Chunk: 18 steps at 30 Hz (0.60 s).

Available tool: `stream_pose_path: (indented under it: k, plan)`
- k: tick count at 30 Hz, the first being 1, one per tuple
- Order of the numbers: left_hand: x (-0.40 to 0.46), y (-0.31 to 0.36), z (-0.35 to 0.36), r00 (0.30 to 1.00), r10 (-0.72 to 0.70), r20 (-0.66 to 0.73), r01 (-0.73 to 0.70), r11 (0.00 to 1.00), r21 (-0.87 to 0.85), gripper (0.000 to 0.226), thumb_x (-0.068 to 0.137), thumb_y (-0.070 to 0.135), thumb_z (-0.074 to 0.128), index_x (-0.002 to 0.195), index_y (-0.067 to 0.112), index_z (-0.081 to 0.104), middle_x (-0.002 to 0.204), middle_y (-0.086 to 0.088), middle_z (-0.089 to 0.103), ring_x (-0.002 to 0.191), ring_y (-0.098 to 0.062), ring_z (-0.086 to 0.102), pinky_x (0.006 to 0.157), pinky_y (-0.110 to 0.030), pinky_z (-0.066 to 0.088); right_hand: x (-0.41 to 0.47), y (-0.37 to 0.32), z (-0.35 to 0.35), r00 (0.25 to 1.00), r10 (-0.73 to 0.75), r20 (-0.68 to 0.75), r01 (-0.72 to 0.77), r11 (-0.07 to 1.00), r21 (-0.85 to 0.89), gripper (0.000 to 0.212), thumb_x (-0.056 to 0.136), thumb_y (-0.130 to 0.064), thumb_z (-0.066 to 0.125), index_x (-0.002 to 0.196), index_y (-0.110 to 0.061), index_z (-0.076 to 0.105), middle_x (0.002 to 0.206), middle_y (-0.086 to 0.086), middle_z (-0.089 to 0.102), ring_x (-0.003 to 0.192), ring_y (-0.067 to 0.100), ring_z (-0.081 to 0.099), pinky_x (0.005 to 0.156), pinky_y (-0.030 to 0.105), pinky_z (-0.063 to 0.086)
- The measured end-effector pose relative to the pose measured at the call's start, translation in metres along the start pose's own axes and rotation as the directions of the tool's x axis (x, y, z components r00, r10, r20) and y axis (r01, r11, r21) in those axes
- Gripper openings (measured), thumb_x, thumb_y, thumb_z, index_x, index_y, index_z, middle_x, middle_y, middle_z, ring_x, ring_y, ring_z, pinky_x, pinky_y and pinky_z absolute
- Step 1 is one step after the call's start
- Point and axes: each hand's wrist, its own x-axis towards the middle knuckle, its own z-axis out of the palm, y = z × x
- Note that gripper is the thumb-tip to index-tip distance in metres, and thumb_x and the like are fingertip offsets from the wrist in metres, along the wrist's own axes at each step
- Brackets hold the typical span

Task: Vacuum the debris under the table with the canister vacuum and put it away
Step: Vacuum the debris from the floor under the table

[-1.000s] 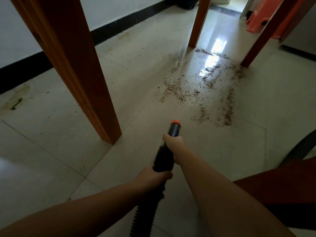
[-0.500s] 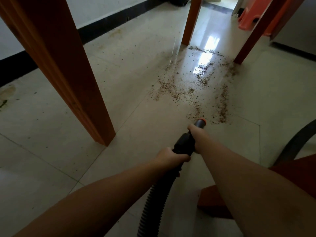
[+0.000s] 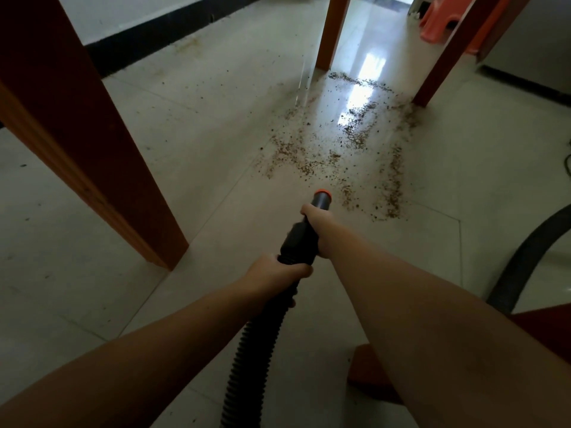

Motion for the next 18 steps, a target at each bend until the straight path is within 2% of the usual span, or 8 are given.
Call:
stream_pose_path:
  k: [6, 10, 13, 18]
  plan:
    - [0.026, 0.008, 0.042, 0.992, -0.021, 0.128, 0.01, 0.996, 0.085, 0.028, 0.08, 0.023, 0.068, 0.101, 0.008, 0.056, 0.071, -0.007, 0.057, 0.051, -0.017, 0.057, 0.044, -0.023, 0.048, 0.027, 0.016, -0.059, 0.981, 0.082, -0.177, -0.071, 0.995, 0.068, 0.057, 0.084, -0.035, 0.06, 0.131, -0.01, 0.042, 0.115, 0.019, 0.059, 0.098, 0.037, 0.061, 0.082, 0.044, 0.052]
    - [0.043, 0.01, 0.06, 0.985, -0.024, 0.169, 0.012, 0.997, 0.071, 0.034, 0.079, 0.021, 0.069, 0.107, 0.006, 0.056, 0.071, -0.007, 0.057, 0.053, -0.018, 0.057, 0.049, -0.027, 0.05, 0.041, 0.018, -0.077, 0.967, 0.09, -0.239, -0.069, 0.993, 0.095, 0.06, 0.083, -0.035, 0.061, 0.134, -0.011, 0.041, 0.12, 0.019, 0.059, 0.1, 0.039, 0.061, 0.089, 0.049, 0.052]
    - [0.051, 0.006, 0.057, 0.989, 0.002, 0.146, -0.005, 1.0, 0.022, 0.033, 0.079, 0.02, 0.068, 0.106, 0.006, 0.056, 0.072, -0.007, 0.056, 0.054, -0.018, 0.057, 0.05, -0.027, 0.05, 0.048, 0.013, -0.071, 0.973, 0.068, -0.22, -0.045, 0.993, 0.11, 0.059, 0.083, -0.033, 0.062, 0.134, -0.012, 0.041, 0.118, 0.019, 0.059, 0.099, 0.038, 0.061, 0.088, 0.047, 0.052]
    - [0.054, 0.0, 0.03, 0.998, 0.051, 0.039, -0.048, 0.997, -0.061, 0.018, 0.08, 0.02, 0.067, 0.091, 0.008, 0.057, 0.068, -0.007, 0.057, 0.051, -0.018, 0.057, 0.05, -0.027, 0.049, 0.054, -0.006, -0.026, 0.998, -0.007, -0.063, 0.011, 0.998, 0.062, 0.056, 0.078, -0.03, 0.065, 0.127, -0.011, 0.043, 0.113, 0.019, 0.063, 0.097, 0.038, 0.065, 0.09, 0.051, 0.052]
